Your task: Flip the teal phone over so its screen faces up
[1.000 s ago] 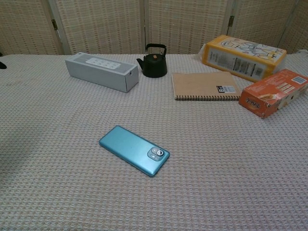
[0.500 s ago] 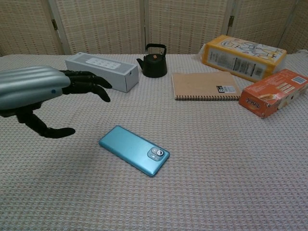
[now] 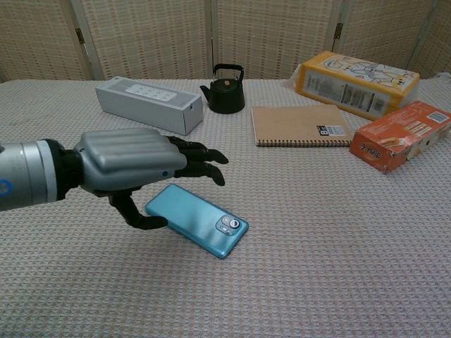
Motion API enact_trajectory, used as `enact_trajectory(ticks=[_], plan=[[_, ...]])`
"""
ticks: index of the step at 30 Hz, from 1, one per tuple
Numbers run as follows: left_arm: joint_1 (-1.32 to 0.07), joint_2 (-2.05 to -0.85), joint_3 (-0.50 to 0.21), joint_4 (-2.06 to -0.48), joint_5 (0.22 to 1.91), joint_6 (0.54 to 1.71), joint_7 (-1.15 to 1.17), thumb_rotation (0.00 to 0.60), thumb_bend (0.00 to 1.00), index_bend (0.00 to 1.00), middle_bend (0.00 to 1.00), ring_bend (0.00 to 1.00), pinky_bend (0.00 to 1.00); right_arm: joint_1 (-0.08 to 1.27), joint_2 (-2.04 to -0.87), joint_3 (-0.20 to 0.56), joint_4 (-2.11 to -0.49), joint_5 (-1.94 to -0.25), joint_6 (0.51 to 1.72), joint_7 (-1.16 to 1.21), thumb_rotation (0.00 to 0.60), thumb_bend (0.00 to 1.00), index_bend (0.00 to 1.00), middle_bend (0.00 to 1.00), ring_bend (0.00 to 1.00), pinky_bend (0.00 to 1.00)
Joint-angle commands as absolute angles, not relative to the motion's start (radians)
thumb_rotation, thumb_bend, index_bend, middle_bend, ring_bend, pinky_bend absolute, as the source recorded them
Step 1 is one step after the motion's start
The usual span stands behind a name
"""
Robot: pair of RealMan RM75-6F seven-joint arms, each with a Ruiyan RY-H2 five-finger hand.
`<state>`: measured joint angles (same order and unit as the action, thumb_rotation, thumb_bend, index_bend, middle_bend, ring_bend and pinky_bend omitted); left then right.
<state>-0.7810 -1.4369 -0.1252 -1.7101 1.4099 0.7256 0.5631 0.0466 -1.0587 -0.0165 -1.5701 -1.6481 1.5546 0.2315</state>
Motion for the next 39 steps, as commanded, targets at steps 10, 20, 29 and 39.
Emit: enact_trajectory(ticks=[10, 20, 29, 39], plan=[[-0.944, -1.557, -0.112, -1.696, 1.007, 0.698, 0.849, 0.600, 0.36, 0.18, 0.03, 0.01, 0.16, 0.059, -1.061, -0.013, -1.553, -1.648, 1.538, 0.252, 0.600, 0.28, 0.20, 0.23, 0.14, 0.18], [-1.054, -1.627, -0.080, -1.661, 0.765, 0.782, 0.945, 0.600, 0.36, 0.20, 0.03, 0.02, 0.16, 0.054, -1.061, -0.013, -1.533, -1.639, 1.540, 0.274, 0.600, 0.27, 0.20, 0.23, 0.14, 0.18], [-1.095, -1.642, -0.050, -1.651, 0.709, 0.833, 0.939, 0.600, 0.36, 0.20, 0.03, 0.02, 0.16, 0.053, -1.062, -0.013, -1.527, -1.639, 1.540, 0.279, 0.600, 0.28, 0.20, 0.23, 0.14, 0.18], [-1.108, -1.639, -0.014, -1.668, 0.708, 0.877, 0.920, 0.600, 0.36, 0.19, 0.03, 0.01, 0.16, 0.050, -1.063, -0.015, -1.527, -1.639, 1.541, 0.276, 0.600, 0.28, 0.20, 0.23, 0.14, 0.18]])
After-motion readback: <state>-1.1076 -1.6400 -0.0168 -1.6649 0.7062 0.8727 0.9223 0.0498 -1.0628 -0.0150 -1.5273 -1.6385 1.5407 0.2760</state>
